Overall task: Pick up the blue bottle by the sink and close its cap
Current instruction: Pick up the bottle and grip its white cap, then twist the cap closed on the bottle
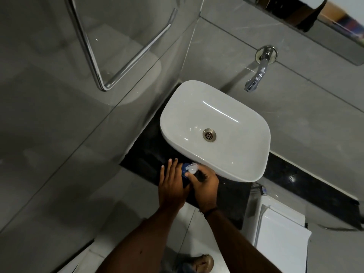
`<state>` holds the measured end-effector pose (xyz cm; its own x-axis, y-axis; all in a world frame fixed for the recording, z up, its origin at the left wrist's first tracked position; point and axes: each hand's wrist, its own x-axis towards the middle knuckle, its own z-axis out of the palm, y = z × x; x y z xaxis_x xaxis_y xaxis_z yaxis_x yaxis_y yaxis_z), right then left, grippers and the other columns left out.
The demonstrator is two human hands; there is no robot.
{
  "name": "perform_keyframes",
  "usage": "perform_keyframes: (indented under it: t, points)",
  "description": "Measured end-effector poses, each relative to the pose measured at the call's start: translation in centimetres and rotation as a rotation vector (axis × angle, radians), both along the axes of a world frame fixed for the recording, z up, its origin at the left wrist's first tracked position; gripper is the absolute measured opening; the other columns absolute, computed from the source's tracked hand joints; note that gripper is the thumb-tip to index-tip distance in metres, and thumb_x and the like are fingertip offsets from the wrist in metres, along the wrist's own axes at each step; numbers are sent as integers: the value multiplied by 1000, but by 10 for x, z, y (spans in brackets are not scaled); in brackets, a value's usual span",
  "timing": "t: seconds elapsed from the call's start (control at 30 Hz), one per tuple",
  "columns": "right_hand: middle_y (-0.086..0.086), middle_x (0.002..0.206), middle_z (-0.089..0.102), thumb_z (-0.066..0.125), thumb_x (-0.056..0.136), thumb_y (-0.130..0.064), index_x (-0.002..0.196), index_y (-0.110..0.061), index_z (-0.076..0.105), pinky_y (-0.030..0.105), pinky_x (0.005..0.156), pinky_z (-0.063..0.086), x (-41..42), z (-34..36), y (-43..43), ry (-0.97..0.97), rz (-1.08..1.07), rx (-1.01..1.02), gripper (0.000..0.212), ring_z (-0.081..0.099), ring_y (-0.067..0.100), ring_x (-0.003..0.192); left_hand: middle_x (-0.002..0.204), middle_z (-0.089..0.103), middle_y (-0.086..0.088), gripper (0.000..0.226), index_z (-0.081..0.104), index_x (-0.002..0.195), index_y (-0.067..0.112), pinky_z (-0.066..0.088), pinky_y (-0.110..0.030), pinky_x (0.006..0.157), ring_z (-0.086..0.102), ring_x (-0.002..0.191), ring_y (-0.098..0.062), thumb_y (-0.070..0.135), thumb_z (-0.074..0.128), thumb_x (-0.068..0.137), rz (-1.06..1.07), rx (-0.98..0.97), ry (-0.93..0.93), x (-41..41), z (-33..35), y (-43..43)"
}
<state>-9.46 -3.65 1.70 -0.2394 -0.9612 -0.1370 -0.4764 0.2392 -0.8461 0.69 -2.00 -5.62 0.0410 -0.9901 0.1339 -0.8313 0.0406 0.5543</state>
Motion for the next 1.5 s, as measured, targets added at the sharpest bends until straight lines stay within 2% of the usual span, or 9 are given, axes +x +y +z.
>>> perform_keyframes:
  t: [0.23, 0.4, 0.57, 0.7, 0.83, 1.0, 1.2, 1.37, 1.5]
  points:
    - [-5, 70, 65, 94, 55, -48, 62, -29, 61, 46, 71, 56, -13, 7, 7, 155, -82, -73, 40, 62, 17, 69, 149, 55, -16, 68, 56, 140, 2, 34, -58, 118, 39, 147, -31, 52, 37, 97, 12, -10, 28, 1, 1, -1]
    - [3, 124, 69, 97, 56, -37, 129, -19, 68, 35, 101, 55, -11, 6, 14, 28, 57, 63, 81, 64, 18, 117, 149, 55, -17, 56, 57, 139, 0, 35, -58, 118, 39, 147, -32, 39, 47, 100, 15, -31, 10, 0, 2, 1]
    - [-3, 70, 63, 96, 54, -40, 64, -23, 60, 54, 70, 56, -14, 6, 14, 89, -77, -34, 41, 60, 25, 71, 148, 56, -17, 58, 56, 139, -1, 35, -58, 118, 41, 146, -33, 38, 45, 97, 22, -14, 38, 0, 7, 0]
    - [-4, 116, 72, 96, 56, -36, 117, -20, 71, 30, 94, 60, -12, 2, 15, -13, 66, 49, 68, 69, 12, 109, 150, 53, -17, 57, 55, 140, 0, 36, -58, 118, 39, 147, -33, 29, 69, 93, -3, -12, 20, 2, 4, 1]
    - [-3, 75, 63, 94, 53, -40, 73, -18, 60, 43, 66, 56, -19, -1, 12, 28, -60, -11, 45, 58, 15, 68, 150, 54, -16, 60, 54, 141, 1, 33, -58, 119, 39, 148, -32, 37, 52, 94, -2, 4, 41, 3, 5, -1]
    - [-9, 127, 73, 88, 78, -15, 130, -24, 70, 24, 104, 56, -16, 1, 4, -9, 125, 108, 56, 68, 4, 119, 152, 52, -16, 62, 52, 144, 1, 31, -57, 120, 35, 150, -30, 43, 50, 97, -7, 27, 34, 3, 4, -1]
    - [-11, 85, 77, 90, 76, -31, 89, -32, 75, 27, 78, 62, 6, 2, 0, 69, -137, 118, 20, 71, -4, 82, 152, 53, -15, 63, 53, 143, 3, 31, -56, 121, 35, 150, -30, 41, 64, 94, -12, 29, 24, 2, 3, 0]
    - [-9, 81, 76, 92, 74, -36, 84, -30, 71, 37, 78, 65, 19, 8, 0, 79, -253, 145, 24, 71, 6, 76, 150, 54, -16, 62, 55, 140, 3, 35, -58, 118, 39, 148, -32, 46, 43, 97, -8, 34, 10, 1, 4, -1]
    - [-13, 86, 72, 96, 61, -45, 97, -38, 62, 19, 71, 57, 22, 18, 8, 91, -247, 125, 50, 69, 1, 80, 148, 56, -17, 56, 56, 140, 3, 36, -58, 117, 40, 147, -32, 37, 44, 98, -10, 1, -4, 2, 5, 0]
